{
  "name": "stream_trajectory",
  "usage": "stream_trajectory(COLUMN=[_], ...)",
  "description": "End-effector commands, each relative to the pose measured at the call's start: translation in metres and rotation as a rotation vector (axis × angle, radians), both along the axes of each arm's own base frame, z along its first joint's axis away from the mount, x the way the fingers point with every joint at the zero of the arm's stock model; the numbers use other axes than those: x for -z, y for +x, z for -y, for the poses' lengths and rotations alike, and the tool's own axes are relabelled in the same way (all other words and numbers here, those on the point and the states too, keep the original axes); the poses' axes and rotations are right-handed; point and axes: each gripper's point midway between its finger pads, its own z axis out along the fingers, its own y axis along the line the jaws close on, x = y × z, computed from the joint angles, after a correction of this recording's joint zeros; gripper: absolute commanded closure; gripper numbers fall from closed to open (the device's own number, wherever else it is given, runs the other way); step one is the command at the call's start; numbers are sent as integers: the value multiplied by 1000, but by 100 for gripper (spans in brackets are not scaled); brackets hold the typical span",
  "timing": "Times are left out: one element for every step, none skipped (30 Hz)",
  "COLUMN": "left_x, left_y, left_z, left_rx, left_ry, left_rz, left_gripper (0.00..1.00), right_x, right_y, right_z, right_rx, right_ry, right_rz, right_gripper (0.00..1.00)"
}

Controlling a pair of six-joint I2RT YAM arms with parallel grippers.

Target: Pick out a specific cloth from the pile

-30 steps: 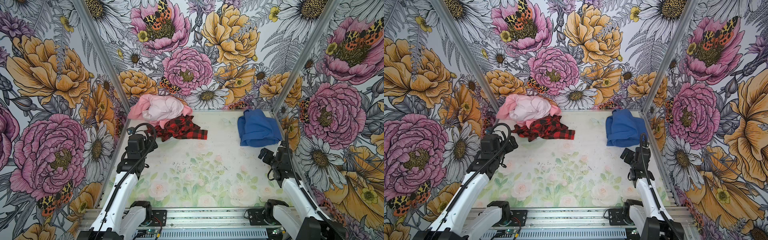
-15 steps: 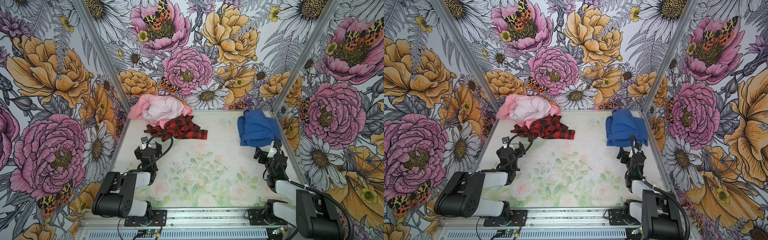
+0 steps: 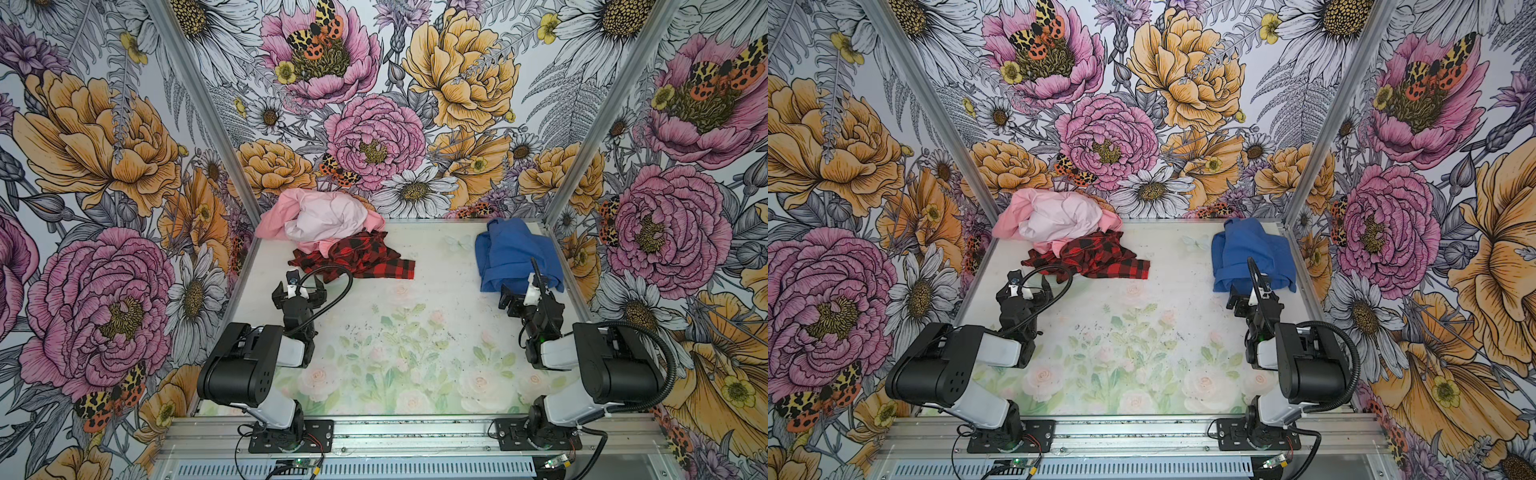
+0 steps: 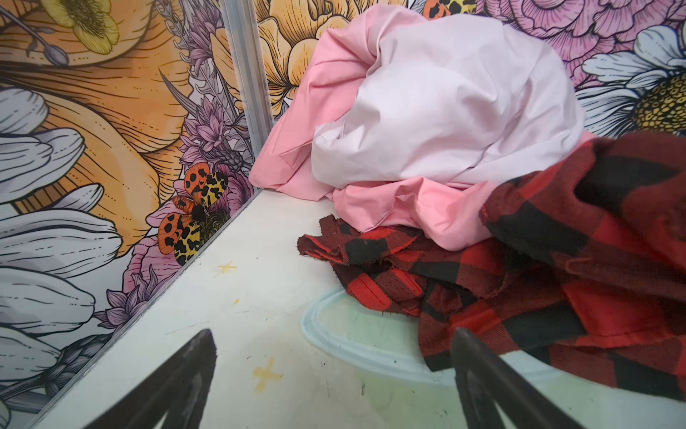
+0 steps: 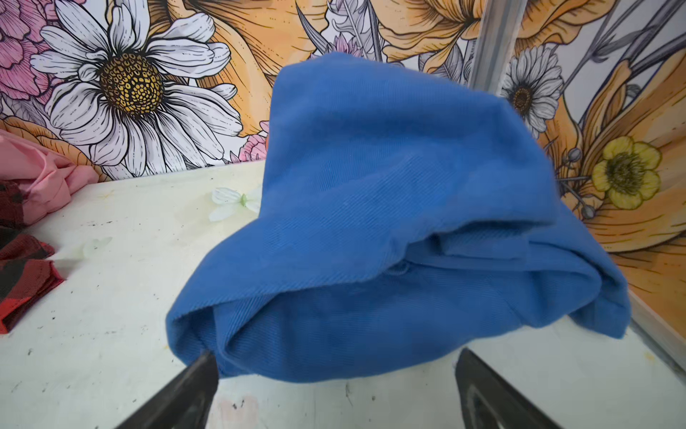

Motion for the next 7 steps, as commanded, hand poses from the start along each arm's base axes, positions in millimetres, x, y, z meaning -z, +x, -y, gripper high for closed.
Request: stream_trajectory(left_x=[-5, -5, -3, -1, -1, -4, -5], left_y=[0, 2, 6, 8, 7, 4, 1], left_z=[4, 4, 1, 0, -1, 0, 2], left_rx=[19, 20, 11, 9, 9, 5, 8], left_ry=[4, 0, -4, -11, -13, -7, 0], left_rz=[29, 21, 2, -15, -10, 10, 24], left_gripper=[1, 1, 1, 1, 1, 1, 1], right_x=[-20, -19, -19, -21, -21, -21, -21], right_y=[19, 19, 18, 16, 15, 15, 15], right_z=[-6, -13, -22, -29, -30, -30, -29], right_rx=[-14, -46, -91, -122, -127, -114, -110], right_ry=[-65, -78, -93, -108, -114, -122, -123], right_rz=[33, 23, 26, 43, 45, 48, 45], right_gripper=[0, 0, 0, 1, 0, 0, 0])
